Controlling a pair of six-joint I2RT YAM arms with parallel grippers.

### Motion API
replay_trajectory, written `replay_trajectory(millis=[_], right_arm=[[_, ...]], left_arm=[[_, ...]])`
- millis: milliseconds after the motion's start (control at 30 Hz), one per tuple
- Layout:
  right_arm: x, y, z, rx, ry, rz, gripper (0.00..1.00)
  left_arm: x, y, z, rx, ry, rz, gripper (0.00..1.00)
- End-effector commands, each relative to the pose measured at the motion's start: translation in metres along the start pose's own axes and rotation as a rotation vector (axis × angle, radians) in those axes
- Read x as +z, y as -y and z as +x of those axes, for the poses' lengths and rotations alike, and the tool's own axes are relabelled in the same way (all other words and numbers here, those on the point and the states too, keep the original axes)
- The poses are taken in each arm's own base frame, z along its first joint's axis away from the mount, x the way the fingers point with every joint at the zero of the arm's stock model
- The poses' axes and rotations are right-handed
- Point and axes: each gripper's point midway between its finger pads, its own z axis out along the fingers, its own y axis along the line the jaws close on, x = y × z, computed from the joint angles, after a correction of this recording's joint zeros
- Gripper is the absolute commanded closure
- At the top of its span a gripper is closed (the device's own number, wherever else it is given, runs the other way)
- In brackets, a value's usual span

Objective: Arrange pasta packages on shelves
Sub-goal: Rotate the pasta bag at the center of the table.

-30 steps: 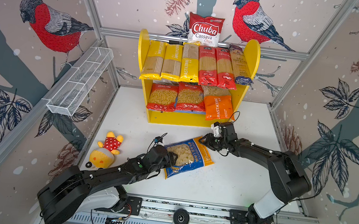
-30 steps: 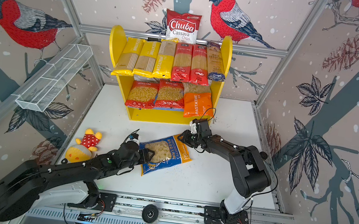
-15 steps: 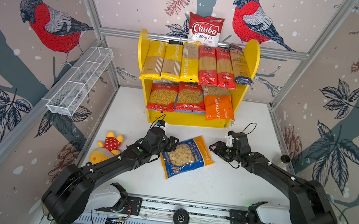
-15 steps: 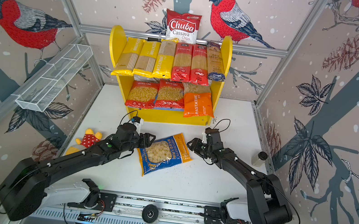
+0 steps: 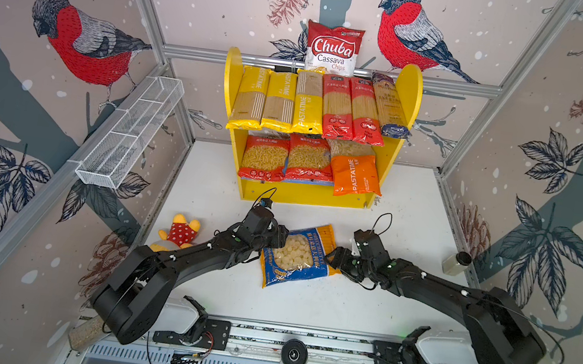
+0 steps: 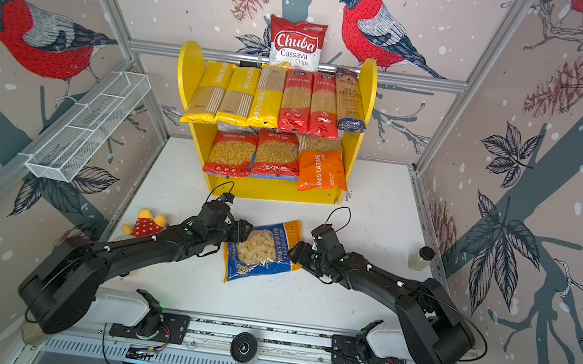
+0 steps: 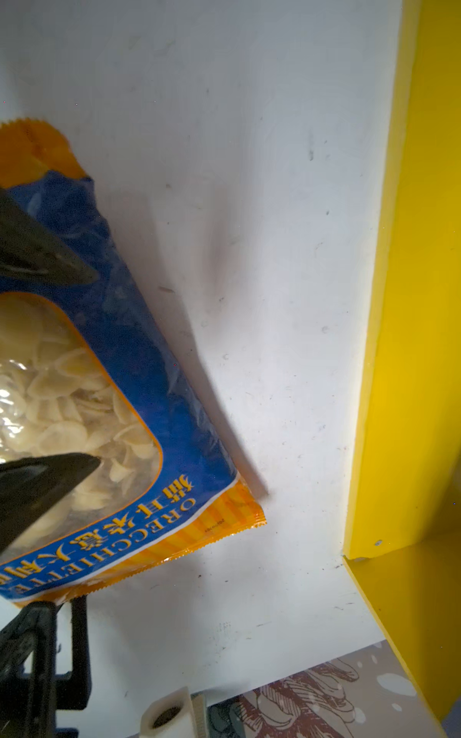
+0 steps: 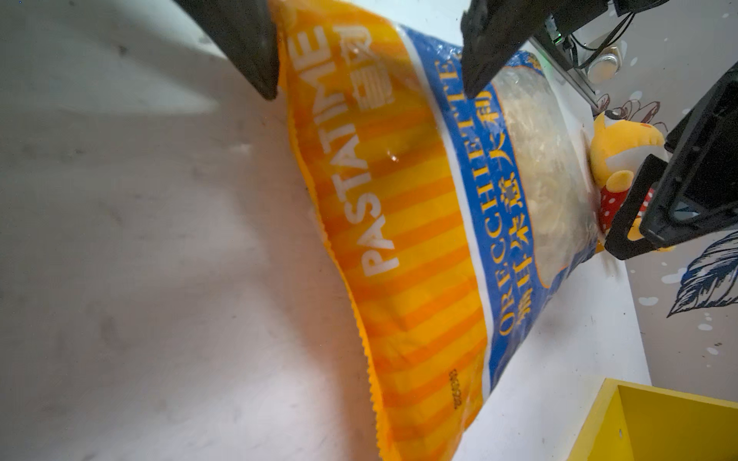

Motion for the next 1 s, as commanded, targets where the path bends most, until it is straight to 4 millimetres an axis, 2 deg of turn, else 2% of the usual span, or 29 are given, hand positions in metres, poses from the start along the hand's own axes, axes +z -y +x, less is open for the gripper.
replay_trajectory(millis=[0, 167, 267, 433, 533, 667, 767, 833, 967], right_arm=[[0.004, -0.007, -0.003, 0.013, 0.007, -0.035, 0.32], [0.01, -0.011, -0.009, 0.012, 0.01, -0.061, 0.44], [0.013, -0.015, -0.021, 0.011, 0.029, -0.077, 0.52], [0.013, -0.019, -0.053, -0.004, 0.08, -0.087, 0.58], [0.01, -0.025, -0.076, -0.014, 0.128, -0.105, 0.59], [0.012, -0.036, -0.097, -0.043, 0.151, -0.11, 0.6], [0.011, -0.036, -0.101, -0.052, 0.147, -0.106, 0.58], [0.007, -0.026, -0.099, -0.048, 0.153, -0.081, 0.54], [-0.009, 0.002, -0.095, -0.021, 0.167, -0.031, 0.42]], left_arm=[[0.002, 0.01, 0.007, -0.022, -0.02, 0.077, 0.34], [0.004, 0.009, 0.019, -0.063, -0.038, 0.099, 0.34], [0.005, 0.012, 0.028, -0.083, -0.055, 0.123, 0.34], [0.004, 0.014, 0.041, -0.088, -0.079, 0.132, 0.34], [0.002, 0.03, 0.047, -0.09, -0.085, 0.189, 0.34], [0.0, 0.075, 0.054, -0.075, -0.11, 0.324, 0.34], [-0.008, 0.098, 0.054, -0.056, -0.123, 0.402, 0.34], [-0.015, 0.097, 0.047, -0.036, -0.097, 0.394, 0.34], [-0.028, 0.07, 0.025, -0.037, -0.027, 0.298, 0.33]])
